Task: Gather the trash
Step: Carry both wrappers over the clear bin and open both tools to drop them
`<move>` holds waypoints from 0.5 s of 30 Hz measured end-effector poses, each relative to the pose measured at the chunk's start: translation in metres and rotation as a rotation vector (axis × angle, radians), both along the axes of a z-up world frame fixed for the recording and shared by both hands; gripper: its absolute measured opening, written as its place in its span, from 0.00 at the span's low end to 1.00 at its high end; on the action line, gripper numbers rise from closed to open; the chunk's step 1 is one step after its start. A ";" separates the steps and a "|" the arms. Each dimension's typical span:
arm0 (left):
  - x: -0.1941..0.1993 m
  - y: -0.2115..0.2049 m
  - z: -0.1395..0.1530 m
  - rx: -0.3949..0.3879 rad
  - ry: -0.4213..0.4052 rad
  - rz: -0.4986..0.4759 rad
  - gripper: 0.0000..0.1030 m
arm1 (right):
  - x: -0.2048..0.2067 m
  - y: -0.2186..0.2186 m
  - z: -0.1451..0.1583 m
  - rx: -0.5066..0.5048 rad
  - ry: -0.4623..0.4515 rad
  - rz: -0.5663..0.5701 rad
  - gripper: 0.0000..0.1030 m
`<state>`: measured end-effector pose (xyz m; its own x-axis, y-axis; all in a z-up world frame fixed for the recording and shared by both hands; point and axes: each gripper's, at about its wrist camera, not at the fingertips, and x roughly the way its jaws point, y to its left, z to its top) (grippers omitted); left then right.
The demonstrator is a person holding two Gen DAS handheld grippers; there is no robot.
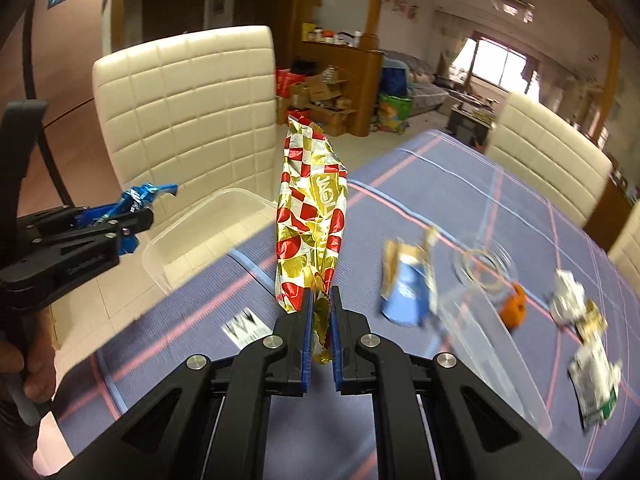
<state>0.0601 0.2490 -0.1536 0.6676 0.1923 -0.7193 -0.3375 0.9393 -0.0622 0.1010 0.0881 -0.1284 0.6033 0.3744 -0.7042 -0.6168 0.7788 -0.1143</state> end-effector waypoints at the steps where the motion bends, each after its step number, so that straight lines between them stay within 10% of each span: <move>1: 0.002 0.003 -0.002 0.002 0.003 0.004 0.33 | 0.002 0.006 0.000 -0.003 -0.002 0.008 0.08; 7: 0.019 0.017 -0.013 -0.001 0.019 0.006 0.37 | 0.018 0.028 -0.004 -0.008 0.013 0.023 0.08; 9: 0.026 0.021 -0.018 -0.005 0.028 0.013 0.46 | 0.024 0.033 -0.008 -0.011 0.022 0.023 0.08; 11: 0.030 0.025 -0.022 -0.011 0.031 0.034 0.80 | 0.027 0.036 -0.010 -0.014 0.028 0.023 0.08; 15: 0.034 0.033 -0.027 -0.019 0.025 0.043 0.85 | 0.031 0.038 -0.015 -0.020 0.044 0.024 0.08</move>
<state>0.0939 0.2821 -0.1805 0.6409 0.2071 -0.7391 -0.3795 0.9225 -0.0706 0.1318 0.1261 -0.1433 0.5628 0.3737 -0.7373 -0.6400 0.7615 -0.1026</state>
